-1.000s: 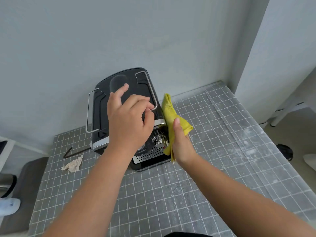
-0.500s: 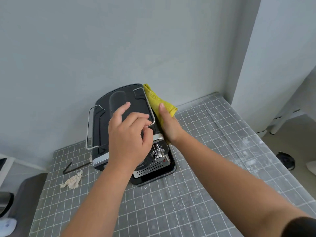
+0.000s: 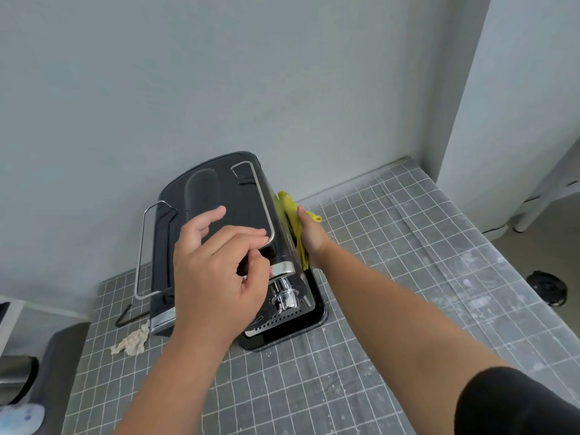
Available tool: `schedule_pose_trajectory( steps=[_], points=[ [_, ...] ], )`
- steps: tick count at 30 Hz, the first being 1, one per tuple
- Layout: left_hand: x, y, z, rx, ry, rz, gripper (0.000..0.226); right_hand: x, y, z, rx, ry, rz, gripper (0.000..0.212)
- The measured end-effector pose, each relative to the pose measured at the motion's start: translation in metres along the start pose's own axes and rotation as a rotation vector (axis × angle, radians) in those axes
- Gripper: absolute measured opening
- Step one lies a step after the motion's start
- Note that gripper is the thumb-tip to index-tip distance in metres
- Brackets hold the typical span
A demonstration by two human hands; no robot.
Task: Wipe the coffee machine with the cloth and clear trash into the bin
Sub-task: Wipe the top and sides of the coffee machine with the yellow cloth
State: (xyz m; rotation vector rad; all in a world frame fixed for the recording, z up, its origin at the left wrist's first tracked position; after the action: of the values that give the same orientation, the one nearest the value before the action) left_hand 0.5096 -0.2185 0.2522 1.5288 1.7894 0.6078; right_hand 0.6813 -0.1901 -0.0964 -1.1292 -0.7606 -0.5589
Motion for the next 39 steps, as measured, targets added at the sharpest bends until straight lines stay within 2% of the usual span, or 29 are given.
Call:
schedule_pose_trajectory(
  steps=[2, 4, 9, 11, 14, 15, 17, 18, 21, 24, 27, 30, 32, 36, 39],
  points=[
    [-0.002, 0.001, -0.001, 0.000, 0.004, 0.017, 0.024, -0.033, 0.014, -0.003, 0.023, -0.008, 0.043, 0.120],
    [-0.003, 0.001, -0.001, 0.000, 0.012, 0.025, 0.023, -0.045, -0.001, -0.009, 0.036, -0.029, 0.089, 0.122],
    [-0.004, 0.001, -0.001, -0.001, 0.019, 0.026, 0.024, -0.015, -0.068, -0.018, -0.009, -0.072, 0.081, 0.095],
    [-0.004, 0.002, -0.002, -0.010, 0.014, 0.028, 0.025, -0.016, -0.075, -0.017, 0.015, 0.001, 0.084, 0.088],
    [-0.004, 0.001, -0.004, -0.018, 0.016, 0.027, 0.025, -0.024, -0.080, -0.016, 0.047, 0.136, 0.136, 0.110],
    [-0.004, 0.001, -0.004, -0.019, 0.017, 0.025, 0.025, -0.018, -0.082, -0.011, 0.084, 0.170, 0.117, 0.104],
    [-0.003, 0.000, -0.004, -0.021, 0.020, 0.020, 0.024, 0.009, -0.101, 0.001, 0.169, 0.230, 0.044, 0.078],
    [-0.002, 0.000, -0.004, -0.025, 0.022, 0.018, 0.024, 0.023, -0.112, 0.005, 0.194, 0.233, 0.016, 0.075],
    [0.000, -0.001, -0.006, -0.042, 0.017, 0.009, 0.024, 0.055, -0.143, 0.008, 0.214, 0.122, -0.115, 0.086],
    [0.000, -0.002, -0.007, -0.055, 0.004, 0.010, 0.025, 0.076, -0.179, -0.003, 0.143, -0.058, -0.288, 0.079],
    [0.000, -0.003, -0.008, -0.057, -0.003, 0.015, 0.024, 0.083, -0.210, -0.017, 0.108, -0.124, -0.419, 0.066],
    [0.000, -0.003, -0.007, -0.051, -0.020, 0.018, 0.025, 0.092, -0.239, -0.023, 0.152, -0.101, -0.460, 0.044],
    [0.001, -0.003, -0.006, -0.047, -0.033, 0.012, 0.026, 0.103, -0.257, -0.028, 0.162, -0.096, -0.490, 0.037],
    [0.002, -0.001, -0.008, -0.018, -0.090, -0.004, 0.024, 0.131, -0.295, -0.055, 0.036, -0.138, -0.593, 0.018],
    [-0.017, -0.004, -0.015, 0.070, -0.226, 0.010, 0.028, 0.144, -0.322, -0.072, 0.019, -0.144, -0.541, 0.011]
  ],
)
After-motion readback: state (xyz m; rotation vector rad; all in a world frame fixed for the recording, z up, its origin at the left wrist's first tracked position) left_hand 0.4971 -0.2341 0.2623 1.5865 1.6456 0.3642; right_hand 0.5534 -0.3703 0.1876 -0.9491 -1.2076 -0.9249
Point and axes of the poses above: each hand's wrist, its own y-axis towards the middle knuckle, its own z-axis out of the palm, x = y × z, the point moved 10 cm from there along y, towards the middle knuckle, and after that the axes turned 13 degrees about -x, right-handed, at the moved point
